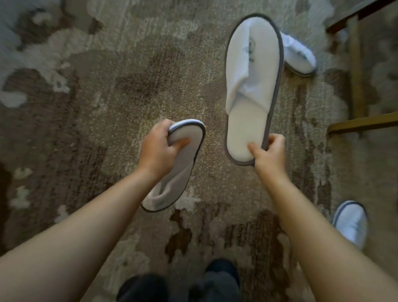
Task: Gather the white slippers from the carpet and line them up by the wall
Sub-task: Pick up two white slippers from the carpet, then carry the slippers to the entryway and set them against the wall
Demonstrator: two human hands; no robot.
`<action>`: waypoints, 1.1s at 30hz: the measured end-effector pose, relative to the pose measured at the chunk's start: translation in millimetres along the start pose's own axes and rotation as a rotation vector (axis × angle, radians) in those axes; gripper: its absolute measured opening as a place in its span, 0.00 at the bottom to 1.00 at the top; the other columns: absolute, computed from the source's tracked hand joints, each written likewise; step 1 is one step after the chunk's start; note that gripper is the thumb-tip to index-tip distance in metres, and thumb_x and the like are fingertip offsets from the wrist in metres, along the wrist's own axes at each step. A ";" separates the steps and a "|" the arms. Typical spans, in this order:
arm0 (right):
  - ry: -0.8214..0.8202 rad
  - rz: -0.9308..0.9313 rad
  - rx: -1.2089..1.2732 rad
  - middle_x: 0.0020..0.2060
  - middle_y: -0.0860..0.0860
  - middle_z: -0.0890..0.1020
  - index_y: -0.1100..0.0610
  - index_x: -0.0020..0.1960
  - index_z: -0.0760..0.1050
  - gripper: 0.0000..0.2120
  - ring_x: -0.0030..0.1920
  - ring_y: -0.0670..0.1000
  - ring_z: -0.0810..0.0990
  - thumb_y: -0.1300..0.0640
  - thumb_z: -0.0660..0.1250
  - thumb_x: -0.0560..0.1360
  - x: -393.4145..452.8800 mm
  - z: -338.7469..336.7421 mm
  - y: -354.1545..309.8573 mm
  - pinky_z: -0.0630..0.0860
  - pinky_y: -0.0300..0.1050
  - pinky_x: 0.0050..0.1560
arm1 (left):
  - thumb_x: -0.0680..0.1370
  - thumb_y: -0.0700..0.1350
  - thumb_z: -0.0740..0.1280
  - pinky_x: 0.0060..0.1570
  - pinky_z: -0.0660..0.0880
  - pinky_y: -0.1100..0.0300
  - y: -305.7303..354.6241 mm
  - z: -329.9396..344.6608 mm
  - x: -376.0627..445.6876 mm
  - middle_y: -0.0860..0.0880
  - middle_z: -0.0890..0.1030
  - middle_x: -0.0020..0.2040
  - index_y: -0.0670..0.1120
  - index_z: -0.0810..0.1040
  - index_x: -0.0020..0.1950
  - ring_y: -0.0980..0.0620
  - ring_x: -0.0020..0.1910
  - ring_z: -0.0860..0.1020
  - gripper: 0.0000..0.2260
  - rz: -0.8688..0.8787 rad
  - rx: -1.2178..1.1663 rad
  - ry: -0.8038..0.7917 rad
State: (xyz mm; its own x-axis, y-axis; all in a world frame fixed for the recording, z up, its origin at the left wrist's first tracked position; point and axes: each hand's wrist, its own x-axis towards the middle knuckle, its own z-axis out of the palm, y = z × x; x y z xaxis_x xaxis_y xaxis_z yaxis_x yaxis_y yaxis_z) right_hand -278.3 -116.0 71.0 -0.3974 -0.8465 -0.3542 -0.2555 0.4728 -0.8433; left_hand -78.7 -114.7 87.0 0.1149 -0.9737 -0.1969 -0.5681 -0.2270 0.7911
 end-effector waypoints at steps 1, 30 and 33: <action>0.001 -0.015 -0.003 0.37 0.44 0.69 0.57 0.48 0.61 0.13 0.46 0.50 0.72 0.65 0.65 0.71 -15.3 -19.9 -28.6 0.67 0.40 0.44 | 0.70 0.44 0.69 0.39 0.66 0.56 30.3 -17.1 -8.0 0.46 0.75 0.38 0.46 0.71 0.41 0.46 0.41 0.72 0.07 -0.001 -0.022 0.009; 1.155 0.111 0.244 0.41 0.44 0.69 0.56 0.51 0.62 0.10 0.40 0.41 0.71 0.61 0.62 0.74 -480.3 -399.2 -311.6 0.71 0.24 0.31 | 0.72 0.41 0.66 0.34 0.67 0.62 536.7 -154.4 -275.4 0.54 0.72 0.40 0.51 0.67 0.49 0.55 0.39 0.71 0.11 0.558 -0.226 -0.704; 1.343 0.168 0.261 0.40 0.45 0.70 0.57 0.51 0.63 0.10 0.39 0.40 0.70 0.62 0.62 0.74 -563.1 -410.7 -293.5 0.68 0.20 0.29 | 0.72 0.41 0.67 0.39 0.68 0.58 548.4 -143.3 -347.8 0.56 0.72 0.39 0.50 0.69 0.51 0.52 0.42 0.72 0.11 0.648 -0.186 -0.835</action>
State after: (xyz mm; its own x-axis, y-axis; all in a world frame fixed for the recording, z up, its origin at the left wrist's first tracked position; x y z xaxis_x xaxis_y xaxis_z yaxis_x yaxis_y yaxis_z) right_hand -341.5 322.5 684.0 -0.9827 0.1699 0.0738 -0.0080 0.3592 -0.9332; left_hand -313.4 96.4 672.3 -0.7975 -0.6031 0.0145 -0.1792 0.2597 0.9489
